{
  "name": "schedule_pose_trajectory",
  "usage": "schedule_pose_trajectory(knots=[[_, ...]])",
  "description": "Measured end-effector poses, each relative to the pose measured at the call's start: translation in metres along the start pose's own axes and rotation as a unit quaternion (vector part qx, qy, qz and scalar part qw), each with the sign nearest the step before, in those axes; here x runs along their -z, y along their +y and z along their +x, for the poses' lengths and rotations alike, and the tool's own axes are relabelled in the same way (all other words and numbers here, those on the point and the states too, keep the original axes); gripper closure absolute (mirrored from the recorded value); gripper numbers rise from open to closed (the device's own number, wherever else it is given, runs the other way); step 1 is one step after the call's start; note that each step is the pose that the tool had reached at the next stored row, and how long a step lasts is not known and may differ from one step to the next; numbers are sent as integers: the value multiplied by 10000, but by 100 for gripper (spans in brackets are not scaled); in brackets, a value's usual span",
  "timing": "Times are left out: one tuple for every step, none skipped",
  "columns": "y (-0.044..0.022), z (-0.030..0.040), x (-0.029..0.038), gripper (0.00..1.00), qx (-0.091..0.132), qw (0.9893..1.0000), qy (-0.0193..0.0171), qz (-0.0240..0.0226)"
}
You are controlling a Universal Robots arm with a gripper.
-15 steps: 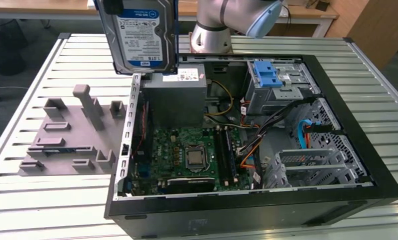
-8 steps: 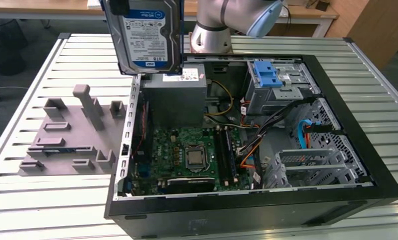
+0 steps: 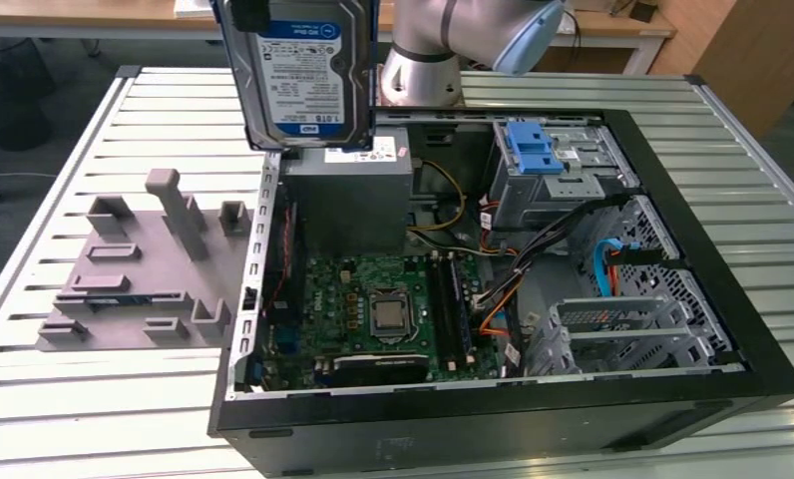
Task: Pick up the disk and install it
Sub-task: 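Pick up the disk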
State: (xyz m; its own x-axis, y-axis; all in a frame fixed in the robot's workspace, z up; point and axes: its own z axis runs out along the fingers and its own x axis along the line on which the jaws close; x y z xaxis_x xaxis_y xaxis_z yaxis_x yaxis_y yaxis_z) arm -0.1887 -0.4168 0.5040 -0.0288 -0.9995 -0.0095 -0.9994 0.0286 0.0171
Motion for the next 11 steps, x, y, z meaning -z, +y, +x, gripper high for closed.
schedule_pose_trajectory(knots=[[-10,1,0,64,0,10000,1,0],[-20,3,0,64,0,10000,0,0],[-30,5,0,64,0,10000,0,0],[-40,6,0,64,0,10000,0,0],[-50,8,0,64,0,10000,0,0],[-60,9,0,64,0,10000,0,0],[-71,11,0,64,0,10000,0,0],[-81,12,0,64,0,10000,0,0],[-92,13,0,64,0,10000,1,0],[-103,14,0,64,0,10000,1,-1],[-113,15,0,64,0,10000,0,0]])
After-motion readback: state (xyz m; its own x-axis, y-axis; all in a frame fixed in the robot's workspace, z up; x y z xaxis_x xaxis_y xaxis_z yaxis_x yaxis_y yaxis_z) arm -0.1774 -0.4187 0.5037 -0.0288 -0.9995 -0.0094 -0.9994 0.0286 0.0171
